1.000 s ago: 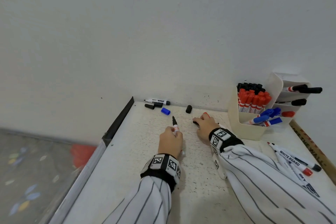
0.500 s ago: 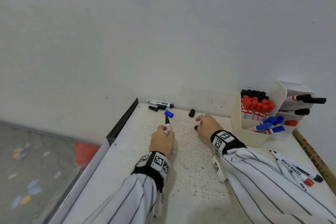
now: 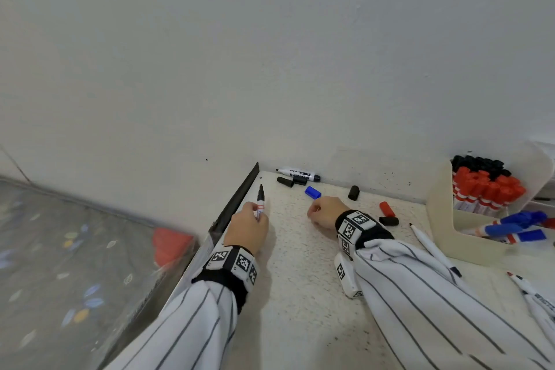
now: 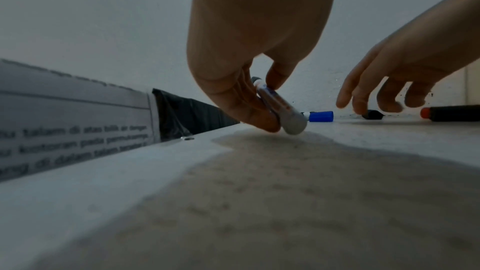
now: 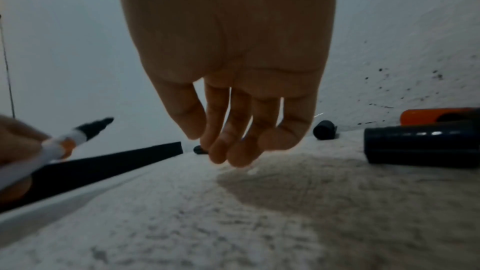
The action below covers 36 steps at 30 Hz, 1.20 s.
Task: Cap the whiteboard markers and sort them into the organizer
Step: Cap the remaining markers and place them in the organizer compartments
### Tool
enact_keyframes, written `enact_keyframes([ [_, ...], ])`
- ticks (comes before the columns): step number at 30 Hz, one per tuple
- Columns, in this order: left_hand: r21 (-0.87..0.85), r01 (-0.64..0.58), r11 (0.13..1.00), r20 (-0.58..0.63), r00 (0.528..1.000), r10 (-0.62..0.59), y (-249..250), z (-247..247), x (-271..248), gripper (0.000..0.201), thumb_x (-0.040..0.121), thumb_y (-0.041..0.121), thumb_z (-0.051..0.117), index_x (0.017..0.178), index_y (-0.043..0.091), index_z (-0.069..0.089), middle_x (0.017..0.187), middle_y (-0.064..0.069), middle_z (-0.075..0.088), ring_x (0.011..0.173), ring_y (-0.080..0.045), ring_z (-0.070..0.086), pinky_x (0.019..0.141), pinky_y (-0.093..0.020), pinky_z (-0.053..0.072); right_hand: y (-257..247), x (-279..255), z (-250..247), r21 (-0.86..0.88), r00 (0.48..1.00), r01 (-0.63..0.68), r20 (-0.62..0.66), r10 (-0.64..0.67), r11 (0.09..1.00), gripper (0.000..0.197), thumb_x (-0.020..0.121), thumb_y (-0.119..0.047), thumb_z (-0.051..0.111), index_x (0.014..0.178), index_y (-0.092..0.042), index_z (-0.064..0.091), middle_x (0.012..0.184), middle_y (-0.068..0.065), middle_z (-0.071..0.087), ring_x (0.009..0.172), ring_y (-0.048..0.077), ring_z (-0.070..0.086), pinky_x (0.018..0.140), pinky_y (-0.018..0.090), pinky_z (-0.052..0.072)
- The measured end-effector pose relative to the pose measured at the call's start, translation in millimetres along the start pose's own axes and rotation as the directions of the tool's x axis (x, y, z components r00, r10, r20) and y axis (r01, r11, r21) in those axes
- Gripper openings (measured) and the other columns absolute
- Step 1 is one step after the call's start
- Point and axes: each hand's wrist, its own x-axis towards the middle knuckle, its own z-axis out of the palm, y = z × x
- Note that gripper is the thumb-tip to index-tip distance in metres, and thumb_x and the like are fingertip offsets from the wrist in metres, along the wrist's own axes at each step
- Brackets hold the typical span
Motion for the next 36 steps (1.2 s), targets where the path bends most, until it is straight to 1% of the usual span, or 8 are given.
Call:
enact_keyframes([
  [4, 0.009, 0.014, 1.000, 0.023, 1.000, -0.014, -5, 6, 2, 0.028, 0.094, 0.028, 0.042, 0.114, 0.012, 0.055, 0.100, -0.010, 0.066, 0.083, -0.022, 0.060, 0.069, -0.029, 0.046, -4, 8, 4, 0.031, 0.997, 0.053, -0.064, -0.051, 0.998, 0.030, 0.089, -0.008, 0.042, 0.112, -0.014, 0.060, 0.121, 0.005, 0.056, 0.110, 0.020, 0.053, 0.089, 0.023, 0.039],
  [9, -0.014, 0.059, 0.998, 0.001, 0.998, -0.059, -10, 7, 3, 0.026, 0.093, 0.027, 0.044, 0.110, 0.012, 0.055, 0.100, -0.011, 0.065, 0.090, -0.025, 0.061, 0.084, -0.037, 0.050, -15, 25, 13, 0.057, 0.980, 0.162, -0.127, -0.154, 0.985, 0.034, 0.091, -0.007, 0.040, 0.120, -0.012, 0.056, 0.130, 0.007, 0.047, 0.120, 0.021, 0.046, 0.099, 0.026, 0.034],
  [13, -0.009, 0.056, 0.998, -0.017, 0.998, -0.056, -11, 9, 5, 0.025, 0.093, 0.026, 0.044, 0.109, 0.012, 0.055, 0.097, -0.010, 0.065, 0.085, -0.024, 0.062, 0.080, -0.038, 0.052, -23, 46, 19, -0.057, 0.971, 0.226, -0.070, -0.229, 0.973, 0.049, 0.090, -0.005, 0.038, 0.138, -0.016, 0.038, 0.148, 0.004, 0.030, 0.134, 0.026, 0.028, 0.112, 0.032, 0.022],
  [18, 0.007, 0.054, 0.999, -0.011, 0.998, -0.054, -10, 9, 4, 0.025, 0.094, 0.027, 0.042, 0.111, 0.015, 0.054, 0.099, -0.008, 0.065, 0.085, -0.023, 0.062, 0.072, -0.033, 0.051, -37, 61, 21, -0.192, 0.982, 0.182, 0.077, -0.170, 0.964, 0.061, 0.092, -0.011, 0.038, 0.147, -0.023, 0.015, 0.156, -0.001, 0.007, 0.137, 0.034, 0.018, 0.111, 0.036, 0.024],
  [23, 0.048, 0.050, 0.998, 0.001, 0.999, -0.050, -8, 7, 4, 0.028, 0.096, 0.031, 0.039, 0.113, 0.014, 0.054, 0.103, -0.006, 0.064, 0.088, -0.022, 0.061, 0.071, -0.031, 0.048, -49, 59, 22, -0.189, 0.990, 0.117, -0.052, -0.129, 0.975, 0.056, 0.090, -0.016, 0.045, 0.143, -0.014, 0.025, 0.145, 0.011, 0.023, 0.129, 0.031, 0.034, 0.102, 0.037, 0.038],
  [28, 0.022, 0.065, 0.998, 0.005, 0.998, -0.065, -10, 7, 3, 0.028, 0.096, 0.032, 0.039, 0.112, 0.014, 0.054, 0.100, -0.007, 0.064, 0.086, -0.022, 0.062, 0.073, -0.034, 0.050, -52, 55, 23, -0.189, 0.999, 0.028, -0.023, -0.033, 0.982, 0.036, 0.089, -0.013, 0.051, 0.125, -0.011, 0.048, 0.130, 0.012, 0.044, 0.109, 0.026, 0.053, 0.084, 0.028, 0.043],
  [32, -0.012, 0.067, 0.998, -0.010, 0.998, -0.067, -11, 6, 4, 0.027, 0.094, 0.031, 0.041, 0.111, 0.015, 0.055, 0.101, -0.007, 0.064, 0.089, -0.022, 0.061, 0.081, -0.037, 0.051, -48, 49, 19, -0.171, 0.998, 0.051, -0.028, -0.056, 0.984, 0.025, 0.088, -0.022, 0.055, 0.111, -0.011, 0.054, 0.115, 0.009, 0.058, 0.095, 0.023, 0.054, 0.067, 0.023, 0.037],
  [36, -0.050, 0.018, 0.999, -0.013, 1.000, -0.018, -10, 5, 3, 0.025, 0.094, 0.032, 0.042, 0.110, 0.018, 0.056, 0.099, -0.004, 0.065, 0.090, -0.023, 0.061, 0.084, -0.040, 0.051, -39, 32, 9, 0.009, 0.982, 0.114, -0.150, -0.112, 0.993, 0.021, 0.092, -0.025, 0.051, 0.107, -0.010, 0.051, 0.100, 0.008, 0.055, 0.084, 0.018, 0.048, 0.072, 0.026, 0.034],
])
